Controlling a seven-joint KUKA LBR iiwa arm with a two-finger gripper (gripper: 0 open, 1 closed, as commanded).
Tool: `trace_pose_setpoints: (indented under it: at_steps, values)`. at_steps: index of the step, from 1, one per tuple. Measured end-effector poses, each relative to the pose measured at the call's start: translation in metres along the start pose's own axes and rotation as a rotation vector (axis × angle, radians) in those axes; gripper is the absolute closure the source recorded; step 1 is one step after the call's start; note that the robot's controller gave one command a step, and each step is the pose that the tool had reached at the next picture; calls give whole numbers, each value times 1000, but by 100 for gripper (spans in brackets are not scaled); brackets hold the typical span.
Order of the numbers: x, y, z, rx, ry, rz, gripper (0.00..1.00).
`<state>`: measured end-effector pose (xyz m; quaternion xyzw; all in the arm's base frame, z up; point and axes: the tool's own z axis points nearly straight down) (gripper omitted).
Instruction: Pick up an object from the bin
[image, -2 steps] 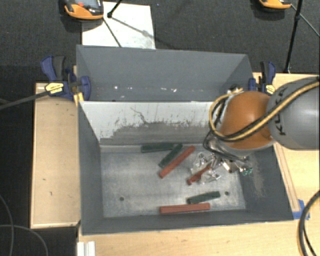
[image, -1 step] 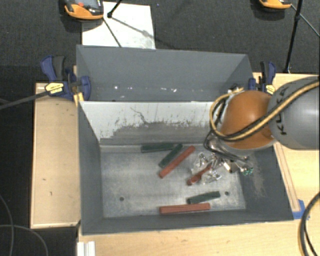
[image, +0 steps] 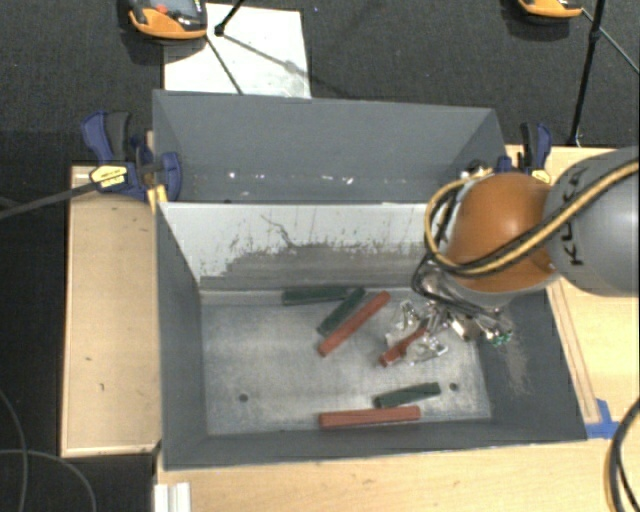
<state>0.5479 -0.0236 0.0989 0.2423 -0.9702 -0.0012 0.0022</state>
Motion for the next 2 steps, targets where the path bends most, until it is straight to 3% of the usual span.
trace_pose_setpoints:
  at_steps: [2]
  values:
    - [-1,0,-23,2,-4,2,100]
